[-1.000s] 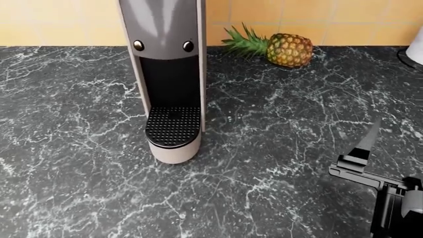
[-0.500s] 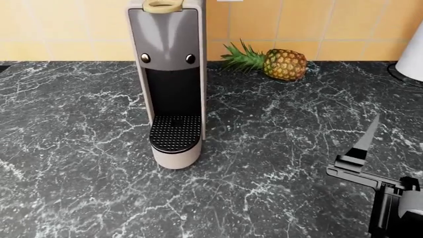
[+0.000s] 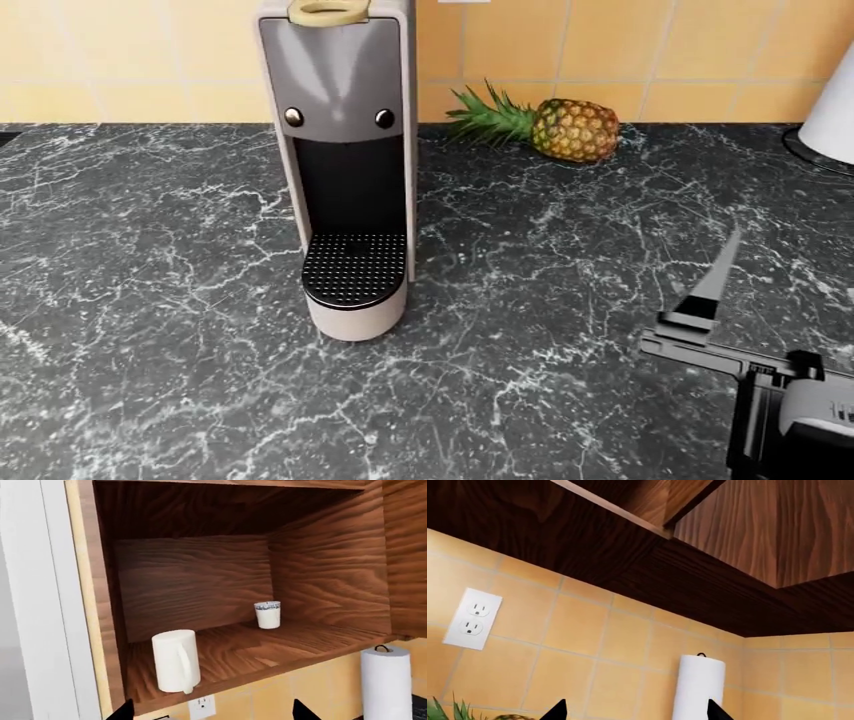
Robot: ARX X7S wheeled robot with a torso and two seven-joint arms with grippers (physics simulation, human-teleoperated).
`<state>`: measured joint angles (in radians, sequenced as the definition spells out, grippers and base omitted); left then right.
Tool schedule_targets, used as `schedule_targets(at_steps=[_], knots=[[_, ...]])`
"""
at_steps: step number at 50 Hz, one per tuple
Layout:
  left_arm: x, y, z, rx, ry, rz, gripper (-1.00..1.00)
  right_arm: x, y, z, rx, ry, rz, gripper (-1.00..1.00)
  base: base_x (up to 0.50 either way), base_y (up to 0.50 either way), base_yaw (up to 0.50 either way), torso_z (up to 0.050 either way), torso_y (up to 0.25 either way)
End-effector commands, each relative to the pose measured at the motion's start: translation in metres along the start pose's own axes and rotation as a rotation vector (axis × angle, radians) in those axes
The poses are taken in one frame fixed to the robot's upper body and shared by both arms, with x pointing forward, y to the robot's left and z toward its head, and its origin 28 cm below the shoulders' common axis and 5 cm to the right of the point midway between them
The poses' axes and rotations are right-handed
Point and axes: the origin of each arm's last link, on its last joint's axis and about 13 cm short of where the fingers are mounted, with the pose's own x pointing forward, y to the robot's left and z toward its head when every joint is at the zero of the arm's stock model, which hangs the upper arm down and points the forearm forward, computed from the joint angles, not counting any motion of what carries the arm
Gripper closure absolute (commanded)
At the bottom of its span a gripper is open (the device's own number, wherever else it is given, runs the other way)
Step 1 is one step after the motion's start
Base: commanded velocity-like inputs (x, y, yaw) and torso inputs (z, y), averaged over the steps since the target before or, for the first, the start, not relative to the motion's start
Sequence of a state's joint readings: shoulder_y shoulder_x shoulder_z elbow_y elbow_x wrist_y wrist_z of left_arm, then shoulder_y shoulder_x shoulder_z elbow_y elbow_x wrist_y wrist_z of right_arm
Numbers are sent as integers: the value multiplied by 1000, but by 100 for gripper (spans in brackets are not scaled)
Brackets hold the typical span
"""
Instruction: A wet mug is on the counter and needs to be dried. Pick it up and place it upside down in the open cabinet.
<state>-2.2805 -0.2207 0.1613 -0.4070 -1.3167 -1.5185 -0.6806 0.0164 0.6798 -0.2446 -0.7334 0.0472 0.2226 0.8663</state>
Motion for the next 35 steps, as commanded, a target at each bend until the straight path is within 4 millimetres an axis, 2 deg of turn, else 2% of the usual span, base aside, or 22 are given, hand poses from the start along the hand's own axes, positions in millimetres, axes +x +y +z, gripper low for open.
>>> schedule_targets(at_steps=[1,17,35], knots=[[-41,10,-27,13,34,-97,-100,0,4,5,-4,-9,18,-100,0,0,0,0,0],[-86,21,-76,-64,95,-199,-100,-4,7,11,-5,-22,37,-100,0,0,0,0,0],[-115,23,-150,-64,156,-267,-100,-5,9,12,13,-19,54,-100,0,0,0,0,0]])
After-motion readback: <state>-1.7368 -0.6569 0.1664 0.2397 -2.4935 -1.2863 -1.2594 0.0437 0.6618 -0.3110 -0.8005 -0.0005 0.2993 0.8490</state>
